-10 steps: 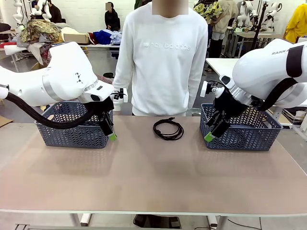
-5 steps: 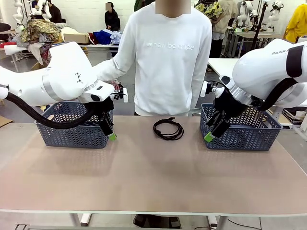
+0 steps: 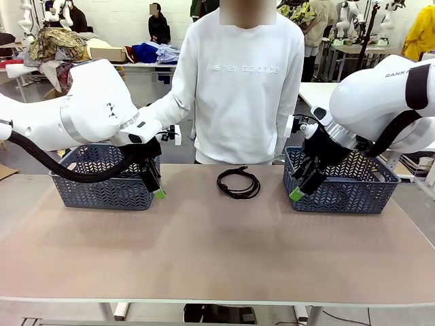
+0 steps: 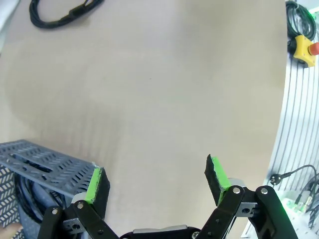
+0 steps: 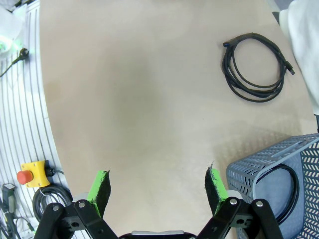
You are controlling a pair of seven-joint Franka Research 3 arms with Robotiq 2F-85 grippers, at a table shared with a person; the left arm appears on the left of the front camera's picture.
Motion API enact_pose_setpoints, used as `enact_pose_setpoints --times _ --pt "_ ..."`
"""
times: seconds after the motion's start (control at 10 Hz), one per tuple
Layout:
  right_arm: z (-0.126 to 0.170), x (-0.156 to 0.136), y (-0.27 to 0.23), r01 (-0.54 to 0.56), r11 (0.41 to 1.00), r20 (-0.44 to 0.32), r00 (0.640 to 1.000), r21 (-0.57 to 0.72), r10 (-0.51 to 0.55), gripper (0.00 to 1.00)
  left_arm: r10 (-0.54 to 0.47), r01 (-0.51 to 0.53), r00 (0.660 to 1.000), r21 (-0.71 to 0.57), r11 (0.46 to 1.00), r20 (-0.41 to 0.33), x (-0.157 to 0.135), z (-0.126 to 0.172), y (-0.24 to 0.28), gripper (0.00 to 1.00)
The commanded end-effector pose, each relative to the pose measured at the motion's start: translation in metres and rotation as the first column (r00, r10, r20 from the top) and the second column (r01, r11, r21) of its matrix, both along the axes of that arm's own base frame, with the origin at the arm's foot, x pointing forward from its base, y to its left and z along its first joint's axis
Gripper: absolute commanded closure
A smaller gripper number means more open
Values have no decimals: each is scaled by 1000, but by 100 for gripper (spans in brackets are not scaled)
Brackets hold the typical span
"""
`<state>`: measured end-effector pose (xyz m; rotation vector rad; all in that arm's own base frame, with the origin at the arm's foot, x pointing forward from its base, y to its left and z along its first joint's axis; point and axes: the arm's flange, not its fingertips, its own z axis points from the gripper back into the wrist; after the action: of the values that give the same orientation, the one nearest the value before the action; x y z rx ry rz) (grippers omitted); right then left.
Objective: Organize the cables according to human instructions.
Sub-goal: Pick up a bundle of cables and place it in the basket indicated by the human.
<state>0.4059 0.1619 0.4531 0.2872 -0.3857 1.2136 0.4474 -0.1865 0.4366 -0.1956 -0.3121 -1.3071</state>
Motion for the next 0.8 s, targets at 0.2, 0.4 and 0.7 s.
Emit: enact_pose_setpoints --times 0.2,0.4,0.7 --pt "1 -1 -1 4 1000 2 1000 2 -4 0 3 -3 1000 4 1000 6 0 1 2 0" --pt "1 -1 -1 4 1000 2 1000 2 -4 0 3 -3 1000 4 1000 6 0 1 2 0" --pt "1 -1 -1 4 1000 2 1000 2 -4 0 3 -3 1000 4 1000 6 0 1 2 0"
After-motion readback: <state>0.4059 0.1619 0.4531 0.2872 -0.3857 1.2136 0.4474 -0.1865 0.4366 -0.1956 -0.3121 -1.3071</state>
